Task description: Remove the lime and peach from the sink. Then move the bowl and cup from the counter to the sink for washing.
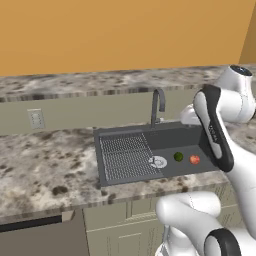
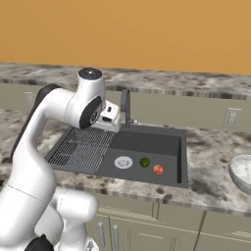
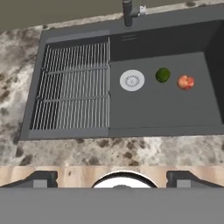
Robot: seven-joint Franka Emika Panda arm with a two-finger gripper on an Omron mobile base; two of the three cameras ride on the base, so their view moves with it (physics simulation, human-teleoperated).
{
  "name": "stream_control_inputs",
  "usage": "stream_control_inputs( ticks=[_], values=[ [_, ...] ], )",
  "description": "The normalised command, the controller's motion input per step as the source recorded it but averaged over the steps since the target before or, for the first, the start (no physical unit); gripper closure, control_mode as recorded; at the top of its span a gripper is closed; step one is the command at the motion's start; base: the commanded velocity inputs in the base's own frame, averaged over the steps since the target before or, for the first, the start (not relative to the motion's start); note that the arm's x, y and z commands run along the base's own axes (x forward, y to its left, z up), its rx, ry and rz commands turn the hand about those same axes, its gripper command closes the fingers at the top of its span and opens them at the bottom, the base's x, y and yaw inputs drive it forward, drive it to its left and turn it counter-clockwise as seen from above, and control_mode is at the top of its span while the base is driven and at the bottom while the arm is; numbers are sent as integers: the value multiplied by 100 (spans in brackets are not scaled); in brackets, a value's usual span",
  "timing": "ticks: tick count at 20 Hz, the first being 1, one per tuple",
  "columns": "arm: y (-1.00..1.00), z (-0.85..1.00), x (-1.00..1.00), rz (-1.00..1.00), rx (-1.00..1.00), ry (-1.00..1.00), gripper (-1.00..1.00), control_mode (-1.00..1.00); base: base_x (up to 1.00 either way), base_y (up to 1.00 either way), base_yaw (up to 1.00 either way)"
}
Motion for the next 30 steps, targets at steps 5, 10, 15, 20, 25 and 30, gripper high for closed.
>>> stream_control_inputs(
  ticks=[5,10,15,20,25,30],
  values=[
    [-39,-1,-19,5,8,-10,-100,-100,0,0,0],
    [-35,-6,-15,6,8,-7,-100,-100,0,0,0],
    [-28,-14,-1,7,1,0,-100,-100,0,0,0],
    [-21,-20,8,9,0,0,-100,-100,0,0,0],
    [-21,-25,14,10,0,3,-100,-100,0,0,0],
    [-10,-27,25,11,0,21,-100,-100,0,0,0]
  ],
)
